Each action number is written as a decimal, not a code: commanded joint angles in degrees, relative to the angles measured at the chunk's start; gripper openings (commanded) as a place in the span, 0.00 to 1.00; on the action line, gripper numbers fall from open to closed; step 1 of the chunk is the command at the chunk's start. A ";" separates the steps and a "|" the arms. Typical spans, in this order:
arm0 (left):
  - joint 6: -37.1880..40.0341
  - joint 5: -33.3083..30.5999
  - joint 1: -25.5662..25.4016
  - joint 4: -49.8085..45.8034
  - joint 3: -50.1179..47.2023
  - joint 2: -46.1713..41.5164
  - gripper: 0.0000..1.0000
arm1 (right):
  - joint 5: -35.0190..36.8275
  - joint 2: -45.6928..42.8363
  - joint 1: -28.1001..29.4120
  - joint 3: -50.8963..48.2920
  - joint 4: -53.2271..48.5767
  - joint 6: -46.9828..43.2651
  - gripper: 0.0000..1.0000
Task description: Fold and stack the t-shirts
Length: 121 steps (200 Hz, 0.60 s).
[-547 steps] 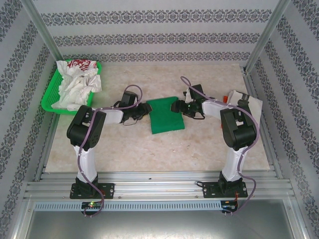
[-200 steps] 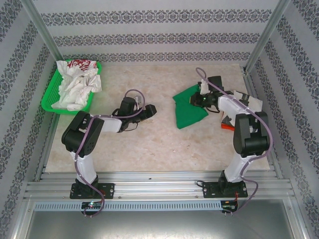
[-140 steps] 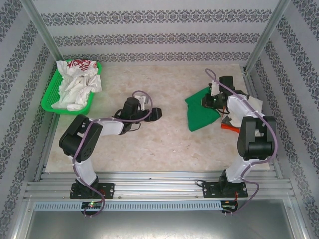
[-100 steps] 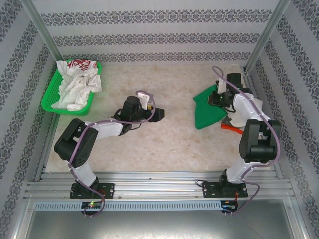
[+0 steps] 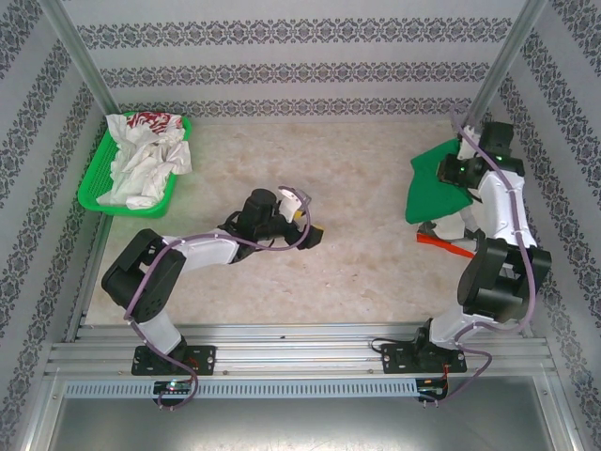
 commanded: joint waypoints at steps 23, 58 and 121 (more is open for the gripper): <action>4.50 2.51 -2.34 -1.44 3.13 0.05 0.90 | -4.96 1.21 -4.22 0.44 1.63 -2.70 0.00; 5.39 3.96 -3.95 0.14 3.94 0.77 0.93 | -6.39 4.61 -6.76 -0.47 2.62 -3.77 0.00; 4.38 4.92 -4.68 3.08 3.97 1.47 0.95 | 0.64 8.66 -9.14 -5.10 5.49 -5.62 0.00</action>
